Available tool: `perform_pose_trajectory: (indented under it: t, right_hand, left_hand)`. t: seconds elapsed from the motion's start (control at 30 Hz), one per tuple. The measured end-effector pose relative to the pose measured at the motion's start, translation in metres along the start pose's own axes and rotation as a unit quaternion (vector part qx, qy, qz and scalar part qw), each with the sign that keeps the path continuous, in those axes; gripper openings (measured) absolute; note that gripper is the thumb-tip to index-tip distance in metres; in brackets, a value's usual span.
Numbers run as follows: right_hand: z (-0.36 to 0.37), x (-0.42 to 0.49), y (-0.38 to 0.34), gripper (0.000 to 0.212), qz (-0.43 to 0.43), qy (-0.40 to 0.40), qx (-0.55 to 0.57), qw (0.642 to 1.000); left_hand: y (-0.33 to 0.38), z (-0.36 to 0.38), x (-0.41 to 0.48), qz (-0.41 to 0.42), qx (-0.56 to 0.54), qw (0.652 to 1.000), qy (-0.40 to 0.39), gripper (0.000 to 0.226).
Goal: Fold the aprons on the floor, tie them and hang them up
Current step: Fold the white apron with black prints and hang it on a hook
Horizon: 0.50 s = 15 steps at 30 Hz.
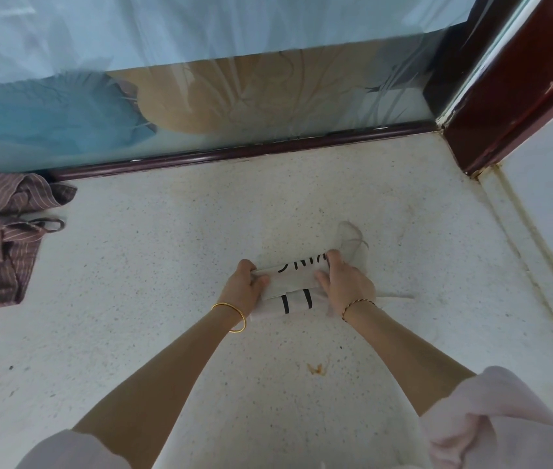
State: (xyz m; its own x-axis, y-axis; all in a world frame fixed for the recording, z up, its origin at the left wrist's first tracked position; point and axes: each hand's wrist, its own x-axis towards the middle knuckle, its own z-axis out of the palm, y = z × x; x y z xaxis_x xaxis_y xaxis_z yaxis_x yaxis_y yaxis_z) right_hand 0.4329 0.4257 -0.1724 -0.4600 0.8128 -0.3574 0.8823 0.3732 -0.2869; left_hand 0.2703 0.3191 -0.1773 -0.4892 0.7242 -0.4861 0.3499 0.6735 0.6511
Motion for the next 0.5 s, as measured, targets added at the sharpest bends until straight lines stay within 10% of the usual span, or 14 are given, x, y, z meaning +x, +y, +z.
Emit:
perform_pose_trajectory:
  t: [0.13,0.23,0.3,0.5]
  right_hand:
    - [0.006,0.000,-0.005,0.030,0.014,0.012,-0.025,1.000]
    - [0.010,0.001,-0.007,0.029,0.024,0.018,-0.026,0.999]
    - [0.009,0.002,-0.008,0.029,0.030,0.018,-0.027,0.999]
    - [-0.007,0.010,-0.001,0.029,0.067,-0.038,0.032,0.997]
  left_hand:
    - [0.004,-0.002,-0.006,0.015,0.054,0.995,0.077,0.031]
    - [0.001,0.007,-0.006,0.273,0.323,0.867,0.264,0.037]
    - [0.005,0.015,-0.006,0.359,0.380,0.829,0.197,0.043]
    - [0.001,0.022,-0.003,0.270,0.483,0.833,0.029,0.070]
